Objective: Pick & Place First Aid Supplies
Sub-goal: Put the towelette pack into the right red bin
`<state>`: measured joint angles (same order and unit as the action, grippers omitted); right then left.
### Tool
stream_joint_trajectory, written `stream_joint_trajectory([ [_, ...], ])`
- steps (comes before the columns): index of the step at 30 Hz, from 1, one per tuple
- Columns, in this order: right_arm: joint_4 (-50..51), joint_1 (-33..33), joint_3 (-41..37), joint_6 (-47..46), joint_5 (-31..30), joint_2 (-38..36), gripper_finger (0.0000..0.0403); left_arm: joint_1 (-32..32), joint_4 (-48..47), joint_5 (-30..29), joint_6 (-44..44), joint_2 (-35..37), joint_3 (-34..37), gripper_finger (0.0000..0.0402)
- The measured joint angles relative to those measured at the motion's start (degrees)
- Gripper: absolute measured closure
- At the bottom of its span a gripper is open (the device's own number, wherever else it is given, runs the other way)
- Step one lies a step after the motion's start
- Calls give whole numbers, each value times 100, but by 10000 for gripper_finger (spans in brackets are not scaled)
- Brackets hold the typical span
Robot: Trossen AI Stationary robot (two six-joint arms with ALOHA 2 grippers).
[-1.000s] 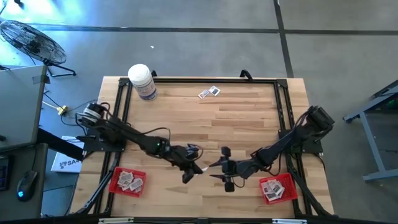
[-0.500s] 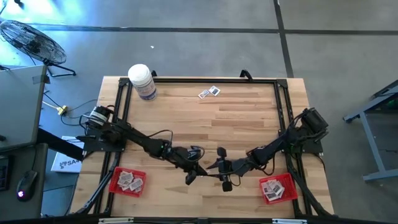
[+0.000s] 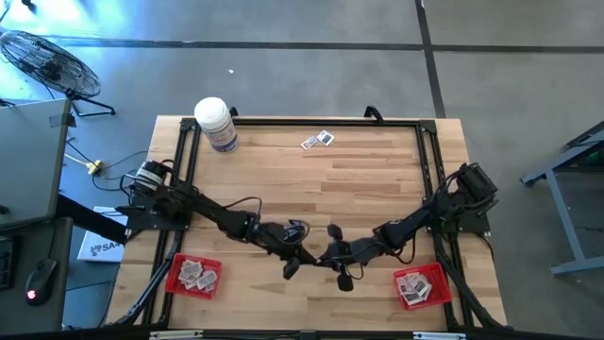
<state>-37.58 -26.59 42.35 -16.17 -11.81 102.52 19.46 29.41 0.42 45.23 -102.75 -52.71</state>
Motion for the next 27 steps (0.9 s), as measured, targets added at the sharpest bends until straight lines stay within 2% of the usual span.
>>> stream_joint_trajectory([
  [8,227,-50,-2,-399,-28,-53,396,-154,-509,3,-12,404,-15,400],
  [12,943,-161,0,-807,-208,-431,399,-200,-1088,-57,-252,628,-15,400],
  [15,1997,-306,-5,-1374,-169,-992,400,-187,-1790,-377,-314,750,-15,400],
  [19,3869,-601,-4,-2513,-62,-2086,400,-184,-2544,-530,-197,766,-9,400],
  [23,5649,-853,147,-3899,122,-3196,401,-184,-2806,-1023,4,738,-10,400],
  [27,7660,-1266,744,-5429,709,-3631,402,-184,-2845,-1326,2,733,-4,400],
])
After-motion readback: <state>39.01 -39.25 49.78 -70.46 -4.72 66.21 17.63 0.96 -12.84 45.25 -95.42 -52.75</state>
